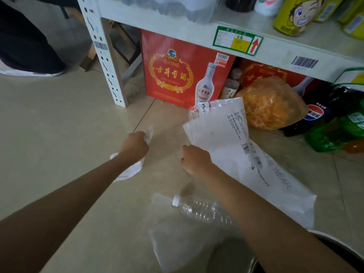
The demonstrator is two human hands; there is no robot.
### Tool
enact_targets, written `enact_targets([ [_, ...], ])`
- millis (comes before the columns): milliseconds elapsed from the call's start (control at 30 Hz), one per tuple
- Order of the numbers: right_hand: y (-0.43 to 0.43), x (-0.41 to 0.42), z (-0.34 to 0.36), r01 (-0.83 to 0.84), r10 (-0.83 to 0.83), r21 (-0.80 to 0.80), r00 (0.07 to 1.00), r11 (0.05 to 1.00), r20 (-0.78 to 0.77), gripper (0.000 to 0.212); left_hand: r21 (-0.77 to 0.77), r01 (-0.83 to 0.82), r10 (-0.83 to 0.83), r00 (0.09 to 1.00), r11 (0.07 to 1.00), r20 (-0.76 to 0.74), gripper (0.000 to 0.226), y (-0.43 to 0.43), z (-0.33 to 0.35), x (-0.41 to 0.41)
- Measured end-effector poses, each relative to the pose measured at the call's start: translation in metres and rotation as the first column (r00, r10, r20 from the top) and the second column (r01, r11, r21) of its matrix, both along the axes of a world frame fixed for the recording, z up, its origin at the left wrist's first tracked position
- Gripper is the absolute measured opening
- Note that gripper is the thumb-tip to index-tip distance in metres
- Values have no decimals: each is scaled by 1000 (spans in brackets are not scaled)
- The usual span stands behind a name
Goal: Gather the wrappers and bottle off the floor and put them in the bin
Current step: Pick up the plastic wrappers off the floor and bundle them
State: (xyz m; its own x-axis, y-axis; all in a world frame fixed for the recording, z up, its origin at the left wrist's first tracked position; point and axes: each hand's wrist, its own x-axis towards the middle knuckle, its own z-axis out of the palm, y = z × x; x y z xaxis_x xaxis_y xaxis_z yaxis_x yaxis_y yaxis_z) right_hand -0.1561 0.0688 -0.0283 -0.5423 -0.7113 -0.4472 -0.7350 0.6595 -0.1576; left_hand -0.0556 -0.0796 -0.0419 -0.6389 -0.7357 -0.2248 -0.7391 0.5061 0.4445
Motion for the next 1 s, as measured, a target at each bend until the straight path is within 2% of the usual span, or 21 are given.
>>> enact_targets([
  [33, -8, 3, -3, 11, -11, -19, 1000, 1000, -22, 14, -2, -14, 14, 1000, 1000, -21, 29, -4, 5, 2],
  [133, -30, 14, -22, 47, -62, -93, 985, 995, -164, 63, 28, -38, 39, 999, 999, -37, 27, -11, 5, 8],
  [200, -43, 17, -39, 35, -67, -126, 962, 991, -265, 79, 52, -22, 24, 999, 998, -24, 27, -12, -1, 11],
  [233, -46, 16, -47, 38, -77, -135, 952, 990, -295, 78, 64, -9, 10, 1000, 998, -15, 27, -11, -4, 14],
  [300, -47, 7, -60, 99, -150, -176, 940, 979, -306, 62, 83, 17, -18, 1000, 996, 10, 26, -10, -10, 21],
  [367, -42, -3, -67, 223, -264, -275, 956, 935, -123, 39, 83, 37, -40, 999, 996, 29, 25, -11, -15, 25],
  [400, -39, -6, -68, 275, -295, -292, 955, 916, -28, 35, 84, 36, -39, 999, 996, 37, 24, -13, -17, 27],
  [500, -30, -11, -62, 330, -313, -204, 943, 922, 108, 50, 149, -35, 29, 999, 988, 39, 27, -17, -16, 28],
  [600, -27, -6, -40, 292, -247, -180, 940, 939, 234, 70, 289, -103, 106, 994, 952, 4, 28, -17, -8, 27],
  [667, -33, 3, -18, 266, -196, -239, 940, 934, 280, 68, 440, -123, 158, 986, 890, -45, 28, -11, 7, 24],
  [767, -48, 32, 15, 198, -70, -369, 940, 908, 333, 45, 594, -80, 213, 964, 800, -157, 24, 6, 48, 15],
  [833, -49, 49, 34, 117, 31, -437, 948, 892, 318, 48, 638, -51, 273, 927, 768, -255, 20, 18, 82, 8],
  [933, -44, 52, 61, 183, 26, -501, 924, 846, 382, 59, 713, -41, 373, 872, 700, -316, 48, 28, 122, 4],
  [967, -42, 51, 71, 179, 35, -523, 927, 833, 374, 61, 717, -26, 365, 874, 697, -322, 57, 29, 130, 5],
  [1000, -42, 51, 76, 178, 49, -558, 929, 810, 368, 64, 703, -4, 334, 882, 712, -333, 57, 30, 135, 5],
])
